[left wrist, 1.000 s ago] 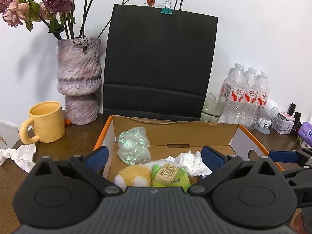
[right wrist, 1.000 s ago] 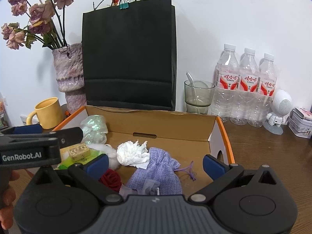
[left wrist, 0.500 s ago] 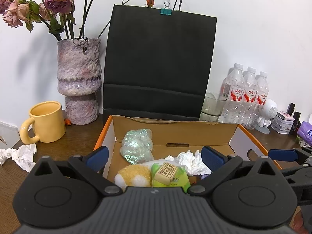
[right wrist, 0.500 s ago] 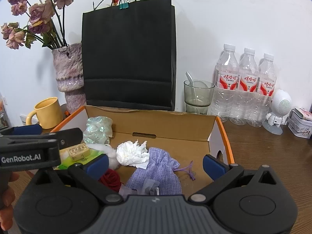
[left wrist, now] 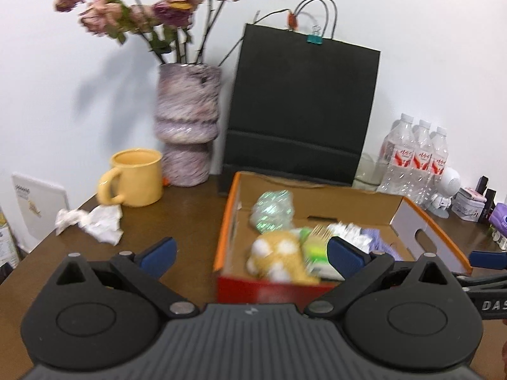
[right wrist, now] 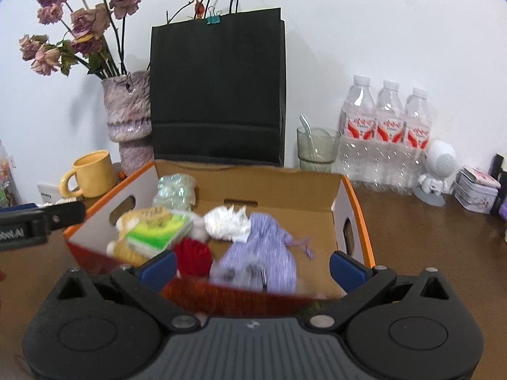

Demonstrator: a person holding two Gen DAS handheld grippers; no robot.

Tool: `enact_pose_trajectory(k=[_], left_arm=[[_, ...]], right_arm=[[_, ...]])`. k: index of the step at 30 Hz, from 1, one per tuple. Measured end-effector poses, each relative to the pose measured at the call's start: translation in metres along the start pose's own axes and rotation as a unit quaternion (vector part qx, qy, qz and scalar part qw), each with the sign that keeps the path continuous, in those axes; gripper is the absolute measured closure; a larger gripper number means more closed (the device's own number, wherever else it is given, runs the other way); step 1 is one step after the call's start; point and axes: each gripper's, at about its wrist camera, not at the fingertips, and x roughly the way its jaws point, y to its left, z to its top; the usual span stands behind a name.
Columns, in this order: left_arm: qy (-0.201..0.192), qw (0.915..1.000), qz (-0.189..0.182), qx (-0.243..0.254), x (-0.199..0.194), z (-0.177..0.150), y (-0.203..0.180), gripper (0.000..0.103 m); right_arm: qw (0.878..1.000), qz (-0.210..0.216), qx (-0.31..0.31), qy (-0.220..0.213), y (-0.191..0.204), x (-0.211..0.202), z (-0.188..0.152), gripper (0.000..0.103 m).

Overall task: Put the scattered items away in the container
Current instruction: 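Move both tools out of the box toward the cotton-bud container and pouch, then grasp the white cotton-bud container with the right tool while the left tool grasps the blue-and-yellow pouch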

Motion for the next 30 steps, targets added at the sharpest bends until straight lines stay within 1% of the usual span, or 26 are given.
enact_pose_trajectory(k=[8, 10, 13, 17, 24, 25, 27, 29, 30], left_arm=[[0.022, 0.9995, 0.02, -0.011, -0.025, -0.034, 0.026, 0.0], [0.023, 0.9993, 0.027, -0.015, -0.028, -0.041, 0.032, 0.0], [0.03, 0.9989, 0.026, -0.025, -0.031, -0.048, 0.041, 0.0], [0.038, 0.9984, 0.024, -0.035, -0.031, -0.052, 0.048, 0.0], [0.047, 0.9984, 0.011, -0.029, -0.03, -0.056, 0.044, 0.0], [0.049, 0.9984, 0.01, -0.029, -0.029, -0.057, 0.043, 0.0], [0.051, 0.9983, 0.01, -0.027, -0.028, -0.058, 0.043, 0.0], [0.052, 0.9982, 0.01, -0.026, -0.027, -0.058, 0.042, 0.0], [0.053, 0.9982, 0.011, -0.026, -0.027, -0.058, 0.042, 0.0]], right_arm=[[1.0, -0.005, 0.001, 0.023, 0.015, -0.021, -0.035, 0.0], [0.999, -0.01, 0.005, 0.031, 0.02, -0.022, -0.044, 0.0], [0.999, -0.015, 0.004, 0.041, 0.031, -0.021, -0.053, 0.0], [0.998, -0.045, -0.008, 0.049, 0.047, -0.012, -0.06, 0.0], [0.995, -0.093, 0.015, 0.044, 0.056, 0.005, -0.061, 0.001], [0.994, -0.1, 0.014, 0.045, 0.056, 0.007, -0.062, 0.003], [0.994, -0.096, 0.02, 0.046, 0.052, 0.008, -0.065, 0.005], [0.995, -0.085, 0.032, 0.047, 0.046, 0.007, -0.067, 0.017], [0.995, -0.08, 0.037, 0.051, 0.042, 0.008, -0.068, 0.03]])
